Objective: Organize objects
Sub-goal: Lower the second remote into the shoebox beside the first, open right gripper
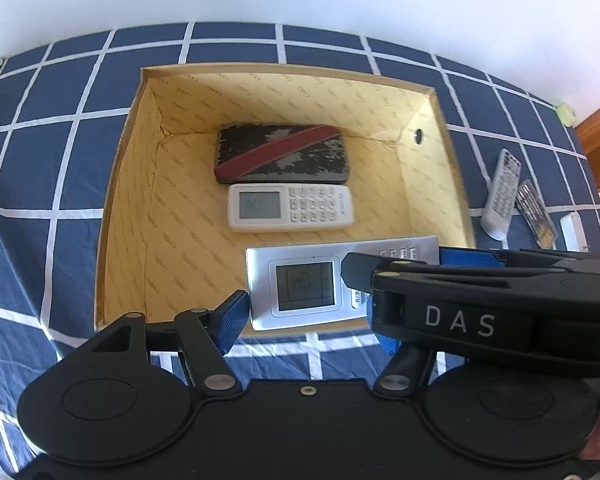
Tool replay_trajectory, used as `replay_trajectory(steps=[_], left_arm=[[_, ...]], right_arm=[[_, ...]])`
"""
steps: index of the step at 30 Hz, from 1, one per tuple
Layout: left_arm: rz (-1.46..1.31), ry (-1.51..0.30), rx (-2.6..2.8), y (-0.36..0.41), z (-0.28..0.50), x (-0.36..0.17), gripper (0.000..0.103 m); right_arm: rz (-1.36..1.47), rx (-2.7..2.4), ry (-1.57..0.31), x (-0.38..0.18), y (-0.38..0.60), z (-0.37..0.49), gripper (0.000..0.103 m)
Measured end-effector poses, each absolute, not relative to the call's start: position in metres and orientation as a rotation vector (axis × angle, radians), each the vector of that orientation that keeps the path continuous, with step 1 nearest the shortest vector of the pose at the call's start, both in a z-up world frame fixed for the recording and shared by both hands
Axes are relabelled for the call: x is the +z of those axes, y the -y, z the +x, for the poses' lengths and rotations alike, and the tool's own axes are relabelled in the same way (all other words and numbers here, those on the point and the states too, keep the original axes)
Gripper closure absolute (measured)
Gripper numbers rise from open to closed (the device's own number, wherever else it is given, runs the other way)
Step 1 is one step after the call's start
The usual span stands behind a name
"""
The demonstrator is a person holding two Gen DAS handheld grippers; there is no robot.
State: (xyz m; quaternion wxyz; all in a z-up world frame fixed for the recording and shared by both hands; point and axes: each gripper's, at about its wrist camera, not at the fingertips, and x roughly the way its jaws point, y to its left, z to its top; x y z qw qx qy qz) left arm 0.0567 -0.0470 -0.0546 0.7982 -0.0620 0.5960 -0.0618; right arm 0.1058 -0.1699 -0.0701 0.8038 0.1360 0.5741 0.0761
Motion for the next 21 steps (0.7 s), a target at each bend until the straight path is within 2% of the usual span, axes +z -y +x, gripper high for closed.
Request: replay_trajectory(steps=[21], left_arm=[[-0.156,-1.499,-0.142,0.027,0.117,-0.159,0.039]], right_arm=[[0.339,0.142,-1.447,-0.178,0.159,0.171,0.037]])
